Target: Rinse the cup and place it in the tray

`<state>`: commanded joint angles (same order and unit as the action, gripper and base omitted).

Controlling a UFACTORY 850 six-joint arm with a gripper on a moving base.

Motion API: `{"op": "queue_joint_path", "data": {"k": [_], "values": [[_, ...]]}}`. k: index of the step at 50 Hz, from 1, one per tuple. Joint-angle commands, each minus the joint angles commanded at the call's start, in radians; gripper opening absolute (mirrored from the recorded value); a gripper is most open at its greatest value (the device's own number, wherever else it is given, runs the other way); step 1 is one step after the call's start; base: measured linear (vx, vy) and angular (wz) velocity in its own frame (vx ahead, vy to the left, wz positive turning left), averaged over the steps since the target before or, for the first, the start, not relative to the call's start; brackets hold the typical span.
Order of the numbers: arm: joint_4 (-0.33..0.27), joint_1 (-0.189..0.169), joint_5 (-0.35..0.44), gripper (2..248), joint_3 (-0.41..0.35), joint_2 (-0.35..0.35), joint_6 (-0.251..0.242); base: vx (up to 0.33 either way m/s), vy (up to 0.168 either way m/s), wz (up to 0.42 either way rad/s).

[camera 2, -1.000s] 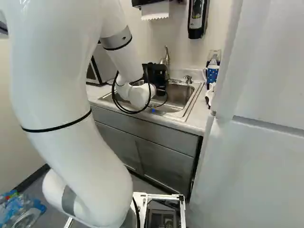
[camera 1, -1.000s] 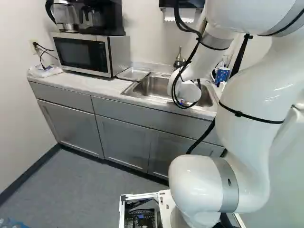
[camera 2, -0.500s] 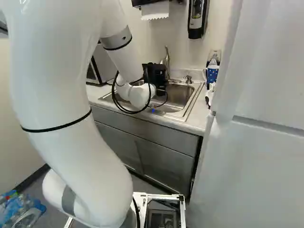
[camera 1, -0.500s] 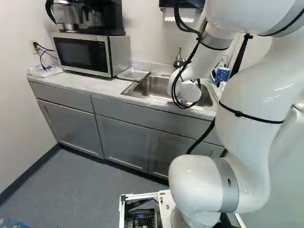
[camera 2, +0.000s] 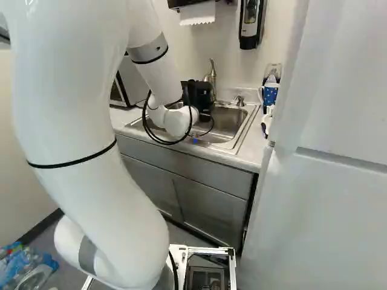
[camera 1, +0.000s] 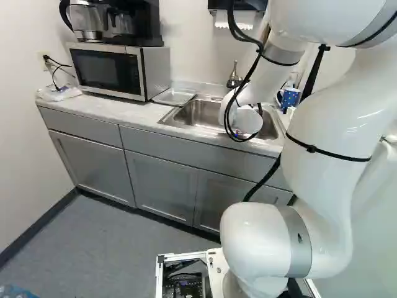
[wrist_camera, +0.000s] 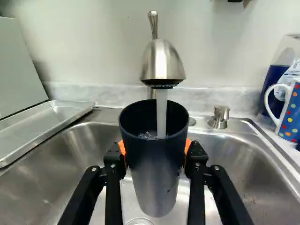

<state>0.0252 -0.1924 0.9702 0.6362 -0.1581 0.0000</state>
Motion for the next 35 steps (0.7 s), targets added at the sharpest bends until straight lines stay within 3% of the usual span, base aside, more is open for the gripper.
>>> {"op": "queue_joint_path", "data": {"k": [35], "values": [[0.000, 0.000, 0.000, 125, 0.000, 0.000, 0.000, 0.000, 0.000, 0.000]]}}
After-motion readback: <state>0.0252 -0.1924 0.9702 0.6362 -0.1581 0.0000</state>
